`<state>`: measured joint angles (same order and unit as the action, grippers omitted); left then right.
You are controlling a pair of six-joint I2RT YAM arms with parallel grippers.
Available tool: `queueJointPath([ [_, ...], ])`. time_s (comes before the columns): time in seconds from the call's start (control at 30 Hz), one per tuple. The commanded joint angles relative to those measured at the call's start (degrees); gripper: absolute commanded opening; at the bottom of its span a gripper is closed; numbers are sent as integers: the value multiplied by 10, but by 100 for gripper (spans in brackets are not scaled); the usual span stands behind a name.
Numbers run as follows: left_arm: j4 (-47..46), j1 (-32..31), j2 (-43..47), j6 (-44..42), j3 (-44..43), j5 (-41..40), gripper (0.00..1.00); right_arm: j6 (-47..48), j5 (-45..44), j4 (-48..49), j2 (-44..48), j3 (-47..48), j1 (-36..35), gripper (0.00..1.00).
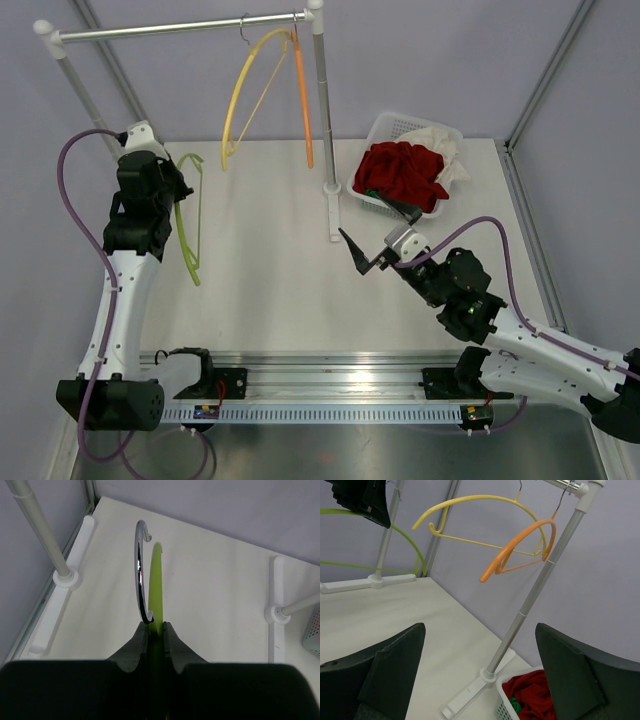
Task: Remove the t-shirt from the hanger
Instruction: Hang the hanger back to the clothesline with the left arm
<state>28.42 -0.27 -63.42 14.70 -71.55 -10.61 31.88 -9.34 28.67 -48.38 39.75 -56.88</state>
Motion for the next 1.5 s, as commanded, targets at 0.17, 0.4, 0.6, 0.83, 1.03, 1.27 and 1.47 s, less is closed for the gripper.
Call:
queueJointPath([
  [0.17,-147,2,-13,-42,-29,65,0,33,-24,-3,-16,58,-2,99],
  [0.4,-218,2,-54,-57,-40,103,0,39,-37,1,-20,75,-1,100],
  [0.6,-396,2,-29,-66,31,148,0,49,-35,1,-8,73,-1,100],
  [0.83,-399,3,-26,-78,7,150,0,54,-30,0,7,69,-1,99],
  [1.03,-380,3,-62,-63,-75,168,0,56,-20,-5,5,89,0,99],
  [1.27,-361,2,-138,-32,-185,186,0,56,-16,-13,13,101,-1,99],
  [1.47,-343,3,-215,-9,-254,214,0,58,-12,-16,29,96,-1,100],
])
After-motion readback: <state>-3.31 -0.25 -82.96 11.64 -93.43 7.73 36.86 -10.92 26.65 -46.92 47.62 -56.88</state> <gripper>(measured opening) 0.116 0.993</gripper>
